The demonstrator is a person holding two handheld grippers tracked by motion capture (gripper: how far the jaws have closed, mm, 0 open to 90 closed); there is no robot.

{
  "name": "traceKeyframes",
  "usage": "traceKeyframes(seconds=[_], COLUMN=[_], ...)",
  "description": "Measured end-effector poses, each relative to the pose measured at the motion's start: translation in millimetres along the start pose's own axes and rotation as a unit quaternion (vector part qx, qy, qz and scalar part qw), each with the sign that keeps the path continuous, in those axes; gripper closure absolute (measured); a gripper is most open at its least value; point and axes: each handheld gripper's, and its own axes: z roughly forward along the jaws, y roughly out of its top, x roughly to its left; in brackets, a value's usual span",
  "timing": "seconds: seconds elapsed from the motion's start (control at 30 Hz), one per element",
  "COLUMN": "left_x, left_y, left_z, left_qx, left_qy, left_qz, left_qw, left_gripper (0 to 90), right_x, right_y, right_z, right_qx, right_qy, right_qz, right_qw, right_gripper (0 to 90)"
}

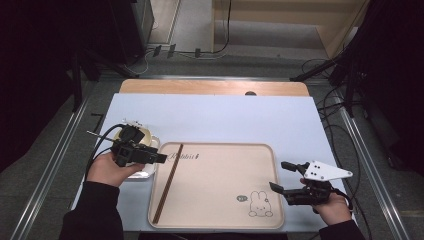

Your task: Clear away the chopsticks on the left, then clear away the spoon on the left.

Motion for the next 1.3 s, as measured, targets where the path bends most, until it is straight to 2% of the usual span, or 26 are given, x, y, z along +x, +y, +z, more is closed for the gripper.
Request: traceKeyframes(seconds=[0.4,0.87,1.03,1.13,1.3], left_x=[10.1,33.1,39.8,46.2,54.6], left_y=[-5.8,-20.0,-21.5,-21.5,-19.7], left_z=[-20.6,-47.3,-50.6,-52.8,-55.0], left_qx=[-0.015,-0.039,-0.037,-0.032,-0.027], left_qy=[0.001,0.025,0.033,0.047,0.051], left_qz=[-0.007,-0.030,-0.030,-0.027,-0.022], left_qw=[0.9999,0.9985,0.9983,0.9980,0.9981], left_gripper=[41.7,38.4,38.3,38.3,37.8], right_x=[0.4,0.6,-0.1,-0.5,-0.4], right_y=[0.0,-0.1,-0.2,-0.6,-0.4], right_z=[0.5,1.1,1.9,2.8,2.3], right_qx=[0.002,0.004,0.004,0.006,0.005], right_qy=[0.001,0.002,0.001,0.000,0.000], right_qz=[0.000,-0.001,0.001,0.001,0.002], right_qw=[1.0000,1.0000,1.0000,1.0000,1.0000], right_gripper=[21.8,21.8,21.8,21.8,21.8])
